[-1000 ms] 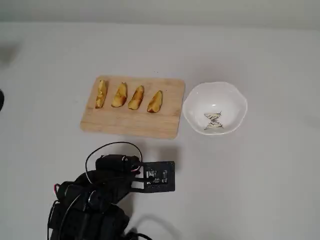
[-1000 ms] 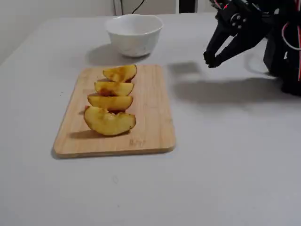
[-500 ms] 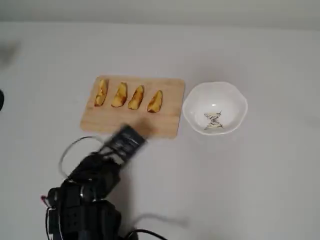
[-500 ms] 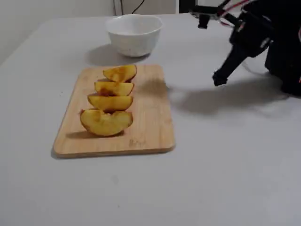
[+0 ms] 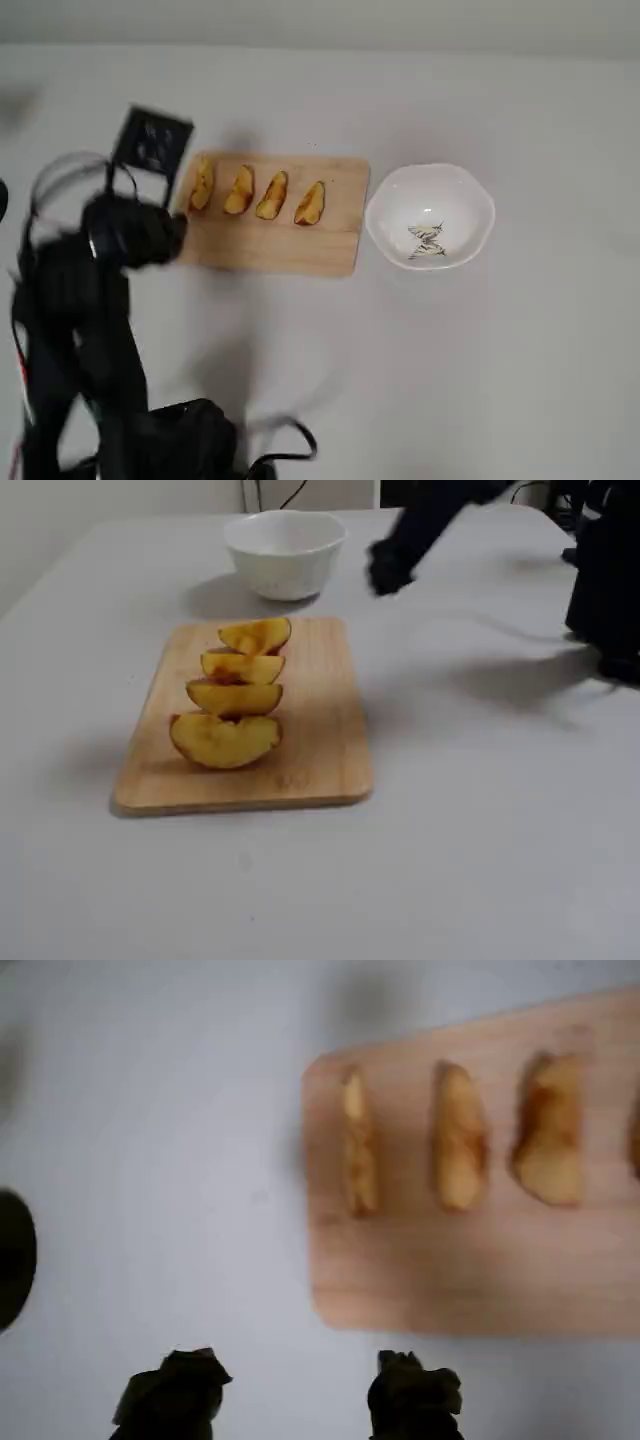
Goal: Pick up the leftmost apple slice from the cutting board and place it into the bowl
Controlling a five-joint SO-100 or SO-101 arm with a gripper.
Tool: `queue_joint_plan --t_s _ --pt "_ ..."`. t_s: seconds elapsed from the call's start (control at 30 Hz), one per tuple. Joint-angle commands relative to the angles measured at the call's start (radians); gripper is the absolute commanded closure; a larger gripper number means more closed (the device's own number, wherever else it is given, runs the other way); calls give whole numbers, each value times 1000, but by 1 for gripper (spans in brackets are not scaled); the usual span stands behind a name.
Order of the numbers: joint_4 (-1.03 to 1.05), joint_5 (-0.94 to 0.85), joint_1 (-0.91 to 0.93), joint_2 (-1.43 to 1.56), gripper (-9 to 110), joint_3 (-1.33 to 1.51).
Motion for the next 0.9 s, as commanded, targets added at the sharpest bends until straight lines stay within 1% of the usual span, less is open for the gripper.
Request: queue_joint_plan --t_s 0.0,0.13,0.4,0.67,0.87 --pt "-6 8 -41 -307 79 -296" --pt "-11 11 -32 -483 79 -423" --pt "-74 -11 18 -663 79 -497" --pt "-77 -28 57 -713 79 -532" --pt "18 -31 67 -684 79 -572"
